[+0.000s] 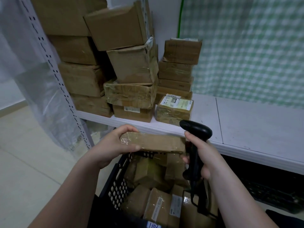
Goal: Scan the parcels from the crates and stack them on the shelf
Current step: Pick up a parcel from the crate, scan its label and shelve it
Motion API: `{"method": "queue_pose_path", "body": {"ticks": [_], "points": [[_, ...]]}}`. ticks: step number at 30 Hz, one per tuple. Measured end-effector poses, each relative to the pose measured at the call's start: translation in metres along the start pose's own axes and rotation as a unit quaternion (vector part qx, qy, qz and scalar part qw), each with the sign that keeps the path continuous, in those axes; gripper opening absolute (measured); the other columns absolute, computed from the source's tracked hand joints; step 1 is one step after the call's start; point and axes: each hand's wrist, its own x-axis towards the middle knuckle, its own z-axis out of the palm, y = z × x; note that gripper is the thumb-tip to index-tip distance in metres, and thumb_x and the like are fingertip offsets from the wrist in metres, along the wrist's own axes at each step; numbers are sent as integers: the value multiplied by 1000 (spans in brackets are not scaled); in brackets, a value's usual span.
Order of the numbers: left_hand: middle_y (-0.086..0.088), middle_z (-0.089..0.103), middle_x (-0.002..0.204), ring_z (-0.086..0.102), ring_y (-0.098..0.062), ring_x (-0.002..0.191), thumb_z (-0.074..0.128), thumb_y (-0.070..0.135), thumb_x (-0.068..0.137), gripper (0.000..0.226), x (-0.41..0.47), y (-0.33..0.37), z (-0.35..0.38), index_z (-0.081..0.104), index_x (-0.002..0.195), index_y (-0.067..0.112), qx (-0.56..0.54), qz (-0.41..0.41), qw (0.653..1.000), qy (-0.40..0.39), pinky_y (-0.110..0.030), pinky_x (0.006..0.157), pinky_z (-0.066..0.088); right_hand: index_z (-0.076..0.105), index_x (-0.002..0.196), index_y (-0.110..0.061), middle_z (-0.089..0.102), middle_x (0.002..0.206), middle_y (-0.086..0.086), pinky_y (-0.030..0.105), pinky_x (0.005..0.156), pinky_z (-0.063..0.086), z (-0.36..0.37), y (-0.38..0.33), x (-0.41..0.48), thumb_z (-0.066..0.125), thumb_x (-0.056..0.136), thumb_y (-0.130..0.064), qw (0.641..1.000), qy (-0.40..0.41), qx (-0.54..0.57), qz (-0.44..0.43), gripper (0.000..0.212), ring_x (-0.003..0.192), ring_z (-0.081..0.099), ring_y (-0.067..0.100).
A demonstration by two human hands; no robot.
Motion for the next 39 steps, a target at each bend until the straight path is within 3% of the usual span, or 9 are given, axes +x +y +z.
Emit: {"method": "queue_pose_path", "body": {"ticks": [2, 7, 13, 16, 23, 27, 31, 35, 39], "points": [[14, 57, 120, 58, -10, 101, 63, 14, 90, 5, 0, 8, 4, 68, 90, 15, -31, 7, 999, 38, -26, 77, 50, 61, 104, -21, 66, 95, 8, 29, 57, 49, -1, -4, -1, 75, 79, -32, 1000, -2, 8, -6, 31, 76, 60, 28], [4, 58, 116, 57, -13, 101, 54, 13, 96, 20, 6, 16, 12, 69, 102, 25, -60, 32, 992, 109, -28, 83, 50, 63, 102, -15, 69, 85, 6, 28, 58, 50, -1, -4, -5, 76, 78, -18, 1000, 0, 18, -11, 28, 72, 62, 20], [-3, 49, 130, 60, -16, 104, 64, 0, 83, 67, 8, 17, 15, 40, 143, 19, -193, 2, 974, 122, -22, 75, 52, 62, 97, -16, 71, 74, -1, 27, 59, 50, -4, -5, -8, 76, 77, -14, 998, 19, 43, -36, 24, 71, 65, 16], [-6, 62, 117, 71, -16, 92, 70, 6, 65, 87, 7, 15, 17, 35, 145, 9, -261, -9, 959, 107, -23, 68, 57, 60, 95, -17, 71, 67, -5, 28, 59, 48, -6, -7, -10, 75, 76, -8, 997, 14, 52, -52, 26, 69, 65, 14], [-14, 65, 122, 71, -33, 93, 70, 14, 70, 78, 3, 13, 18, 39, 140, 32, -278, -50, 958, 56, -34, 63, 61, 62, 89, -14, 72, 71, -2, 25, 58, 52, -10, -12, -17, 70, 77, 0, 996, -21, 34, -85, 20, 68, 71, 13], [-16, 64, 122, 72, -30, 91, 64, 6, 81, 65, 8, 11, 18, 45, 138, 30, -314, -45, 942, 107, -35, 66, 62, 66, 91, -11, 69, 74, 2, 24, 57, 51, -19, -16, -15, 74, 78, -8, 991, 26, -52, -118, 15, 69, 68, 15], [-10, 62, 125, 71, -26, 94, 59, 5, 90, 54, 11, 5, 13, 48, 136, 31, -274, -31, 950, 147, -33, 65, 62, 69, 85, -12, 66, 67, 0, 17, 54, 47, -29, -27, -17, 79, 75, -12, 948, 24, -255, -186, 15, 61, 61, 10], [-8, 65, 122, 71, -24, 92, 57, 5, 92, 55, 12, 1, 10, 45, 141, 29, -255, -25, 953, 162, -32, 65, 61, 67, 77, -26, 67, 76, -9, 14, 60, 41, -33, -35, -16, 81, 70, -16, 845, -5, -485, -225, 19, 76, 60, 2], [-8, 65, 121, 72, -24, 91, 56, 5, 93, 55, 12, 0, 11, 45, 141, 29, -249, -28, 954, 164, -34, 66, 62, 55, 60, -33, 59, 63, -12, 15, 53, 36, -33, -32, -16, 79, 71, -14, 794, -17, -554, -249, 32, 67, 57, 4]]}}
